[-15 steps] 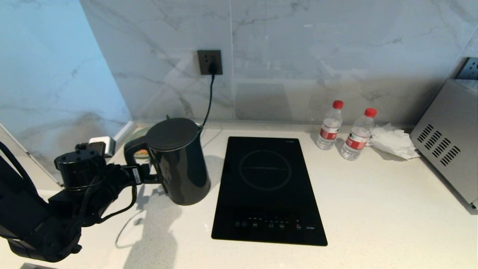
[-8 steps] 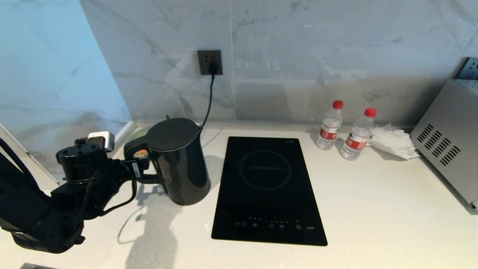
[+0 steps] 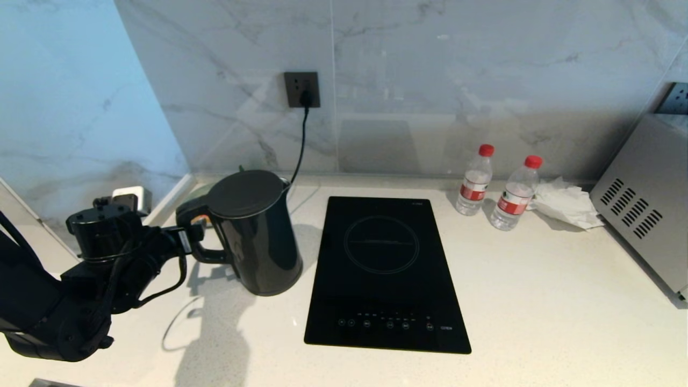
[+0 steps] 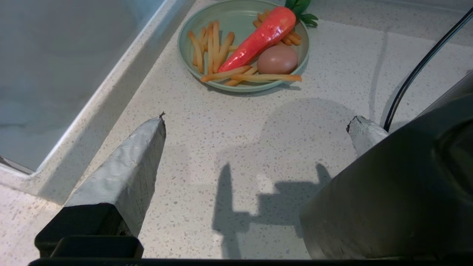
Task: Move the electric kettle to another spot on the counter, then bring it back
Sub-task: Pick up the kettle
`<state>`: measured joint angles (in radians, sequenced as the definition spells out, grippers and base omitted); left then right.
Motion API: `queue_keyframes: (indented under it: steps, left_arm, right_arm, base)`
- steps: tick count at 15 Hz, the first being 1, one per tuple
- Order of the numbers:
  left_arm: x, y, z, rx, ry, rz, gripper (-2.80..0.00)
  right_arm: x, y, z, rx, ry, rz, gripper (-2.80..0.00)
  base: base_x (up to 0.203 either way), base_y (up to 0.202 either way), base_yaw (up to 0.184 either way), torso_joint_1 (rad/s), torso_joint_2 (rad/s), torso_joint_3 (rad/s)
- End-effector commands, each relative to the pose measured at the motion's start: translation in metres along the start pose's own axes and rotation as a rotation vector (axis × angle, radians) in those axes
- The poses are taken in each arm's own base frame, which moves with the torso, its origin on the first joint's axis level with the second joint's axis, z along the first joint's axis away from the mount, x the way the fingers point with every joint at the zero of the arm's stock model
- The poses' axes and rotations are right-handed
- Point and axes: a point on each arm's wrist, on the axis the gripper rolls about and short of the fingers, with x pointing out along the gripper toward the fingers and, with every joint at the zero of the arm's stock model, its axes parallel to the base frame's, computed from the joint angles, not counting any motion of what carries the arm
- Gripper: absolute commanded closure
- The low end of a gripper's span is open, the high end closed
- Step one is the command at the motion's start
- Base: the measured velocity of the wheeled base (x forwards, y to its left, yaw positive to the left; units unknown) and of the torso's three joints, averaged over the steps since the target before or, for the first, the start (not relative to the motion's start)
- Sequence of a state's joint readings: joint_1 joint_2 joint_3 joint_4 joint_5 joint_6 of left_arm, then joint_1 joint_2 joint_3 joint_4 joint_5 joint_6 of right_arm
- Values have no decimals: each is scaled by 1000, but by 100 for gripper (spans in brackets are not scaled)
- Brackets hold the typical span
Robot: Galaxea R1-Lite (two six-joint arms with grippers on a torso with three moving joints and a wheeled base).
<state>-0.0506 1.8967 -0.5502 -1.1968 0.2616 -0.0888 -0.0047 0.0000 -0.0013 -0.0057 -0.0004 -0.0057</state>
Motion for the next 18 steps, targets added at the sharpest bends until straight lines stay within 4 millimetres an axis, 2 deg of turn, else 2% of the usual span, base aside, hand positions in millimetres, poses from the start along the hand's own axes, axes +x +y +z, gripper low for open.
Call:
queue_keyframes:
  steps: [1,10,13,18]
  left_arm:
    - [-3,-5,5,-6,-24,6,-280]
    - [-8,-11,7,-7,-32,7,-280]
    - [-9,-13,6,-3,-37,72,-280]
    - [-20,-12,1,8,-18,122,-280]
  right_arm:
    - [0,0,0,0,-1,0,0]
    - [0,0,0,0,-2,0,0]
    - [0,0,0,0,0,1,0]
    - [0,0,0,0,-1,-1,0]
  base:
    - [0,0,0,0,0,0]
    - [0,0,0,0,0,0]
    - [0,0,0,0,0,0]
    - [0,0,0,0,0,0]
